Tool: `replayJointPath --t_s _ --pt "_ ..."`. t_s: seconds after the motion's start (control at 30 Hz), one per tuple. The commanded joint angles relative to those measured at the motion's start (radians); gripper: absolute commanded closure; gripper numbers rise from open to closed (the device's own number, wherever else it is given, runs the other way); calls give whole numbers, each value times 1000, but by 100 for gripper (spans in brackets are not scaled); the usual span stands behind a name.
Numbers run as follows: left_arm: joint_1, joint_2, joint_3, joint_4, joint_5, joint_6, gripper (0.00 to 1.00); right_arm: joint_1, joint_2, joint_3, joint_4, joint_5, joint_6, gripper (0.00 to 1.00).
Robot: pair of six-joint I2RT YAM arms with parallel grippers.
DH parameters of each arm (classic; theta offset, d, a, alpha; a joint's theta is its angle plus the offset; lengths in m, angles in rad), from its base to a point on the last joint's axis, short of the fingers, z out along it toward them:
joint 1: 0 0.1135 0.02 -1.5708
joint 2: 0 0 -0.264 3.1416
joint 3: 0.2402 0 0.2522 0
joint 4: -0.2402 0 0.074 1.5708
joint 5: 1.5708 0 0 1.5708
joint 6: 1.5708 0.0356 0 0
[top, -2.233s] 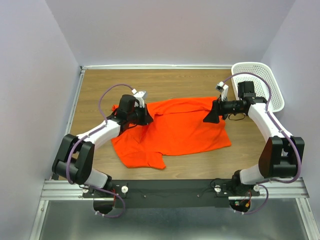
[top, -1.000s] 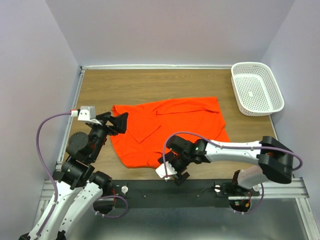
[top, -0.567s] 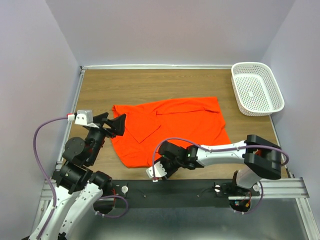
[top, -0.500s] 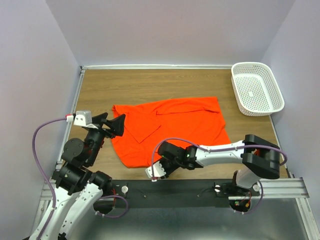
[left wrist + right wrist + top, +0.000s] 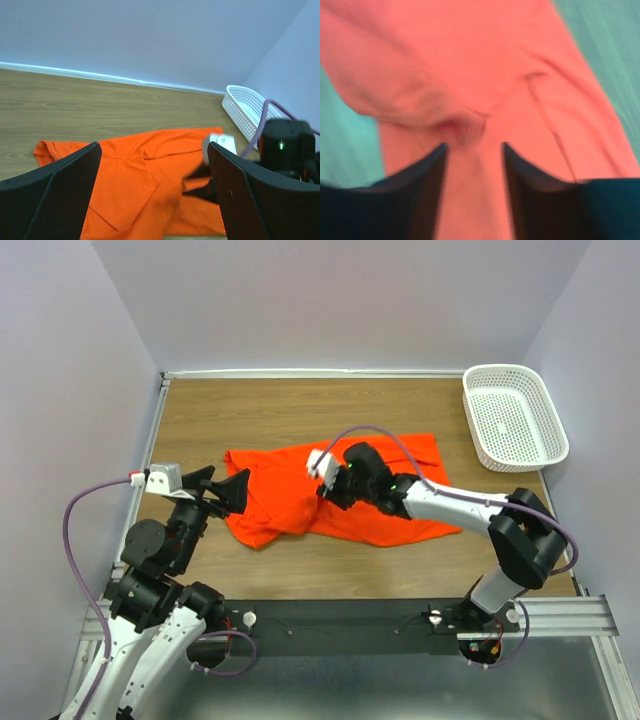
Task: Fold and stack the t-shirts
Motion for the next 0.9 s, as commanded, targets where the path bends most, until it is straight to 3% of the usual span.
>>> replayJointPath --t_s 0.0,0.03,0.07,0.27,0.37,0.4,0.47,0.5,0.53,0.57,0.6,0.63,0.87 --pt "6 -3 -14 10 12 4 5 -85 -2 -3 53 50 223 32" --pt "6 3 -14 10 15 7 5 -89 -8 -11 51 43 233 4" --pt "5 10 -14 13 31 8 5 -95 -15 -15 51 -6 232 0" --pt "5 128 -34 61 227 -17 7 -102 -87 6 -40 -130 136 0" --pt "3 285 -51 69 342 -67 20 -137 -141 17 -111 -296 47 0" --pt "2 379 -56 67 361 -99 30 -161 -155 21 -153 -322 39 1" --pt "-11 481 -65 69 395 -120 40 -198 -189 28 -200 -382 2 3" --pt "-46 533 -62 66 386 -122 51 -238 -219 29 -225 -407 5 9" --pt "-76 629 -51 54 339 -122 54 -264 -232 32 -234 -413 26 16" --pt "-106 671 -44 50 312 -122 55 -292 -241 38 -239 -413 49 26" --pt "-173 746 -22 38 285 -124 56 -348 -252 52 -248 -418 83 43" --pt "-204 777 -10 29 221 -125 56 -376 -253 57 -269 -436 91 48" --pt "-372 1029 105 -58 13 -110 55 -488 -287 49 -297 -461 143 51"
